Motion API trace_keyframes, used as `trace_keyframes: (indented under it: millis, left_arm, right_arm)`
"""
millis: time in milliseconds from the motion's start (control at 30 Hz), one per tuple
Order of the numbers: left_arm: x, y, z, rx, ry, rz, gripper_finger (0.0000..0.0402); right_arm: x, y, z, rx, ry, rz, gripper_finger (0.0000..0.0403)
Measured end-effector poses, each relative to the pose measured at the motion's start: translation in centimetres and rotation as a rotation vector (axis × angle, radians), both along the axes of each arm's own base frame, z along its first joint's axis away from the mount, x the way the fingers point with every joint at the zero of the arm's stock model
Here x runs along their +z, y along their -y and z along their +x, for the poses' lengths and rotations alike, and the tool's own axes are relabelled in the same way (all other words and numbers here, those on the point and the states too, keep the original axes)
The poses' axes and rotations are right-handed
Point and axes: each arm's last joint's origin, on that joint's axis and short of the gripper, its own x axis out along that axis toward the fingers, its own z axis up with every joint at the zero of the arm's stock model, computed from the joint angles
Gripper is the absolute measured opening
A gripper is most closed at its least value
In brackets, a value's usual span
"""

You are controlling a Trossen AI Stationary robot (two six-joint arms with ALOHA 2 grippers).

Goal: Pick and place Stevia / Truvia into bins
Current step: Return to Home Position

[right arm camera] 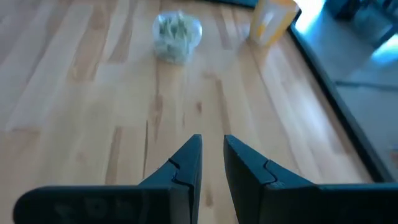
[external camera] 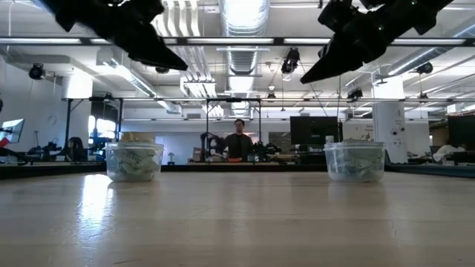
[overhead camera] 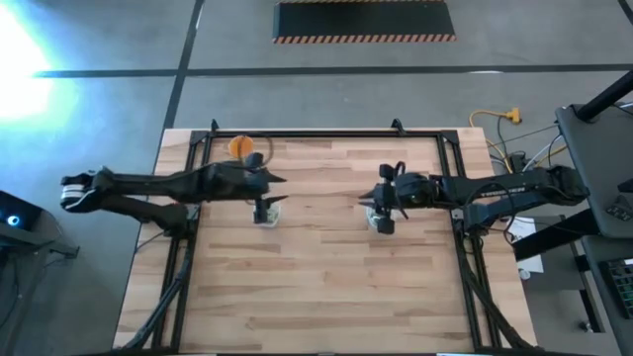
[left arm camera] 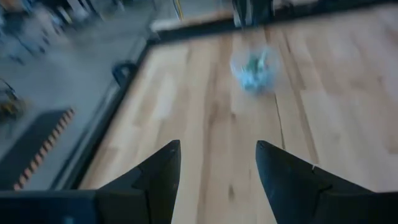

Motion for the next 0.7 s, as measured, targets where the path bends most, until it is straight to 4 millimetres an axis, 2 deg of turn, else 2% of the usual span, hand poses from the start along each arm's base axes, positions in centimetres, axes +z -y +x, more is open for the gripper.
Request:
trace_keyframes:
  millis: [233, 500, 700]
  left_arm:
    - [-1.5, 0.4, -3.5, 0.017, 0.196, 0.023, 0.0192]
    - [-2.5, 0.7, -6.4, 0.060, 0.377, 0.021, 0.0192]
    - [-4.4, 1.0, -7.8, 0.097, 0.483, 0.016, 0.0192]
  right_arm:
    - [0.0, 0.0, -1.4, 0.032, 0.200, -0.073, 0.0056]
    - [-0.2, -0.2, -5.5, 0.022, 0.512, -0.092, 0.0056]
    - [-0.5, -0.3, -8.2, 0.015, 0.652, -0.098, 0.0056]
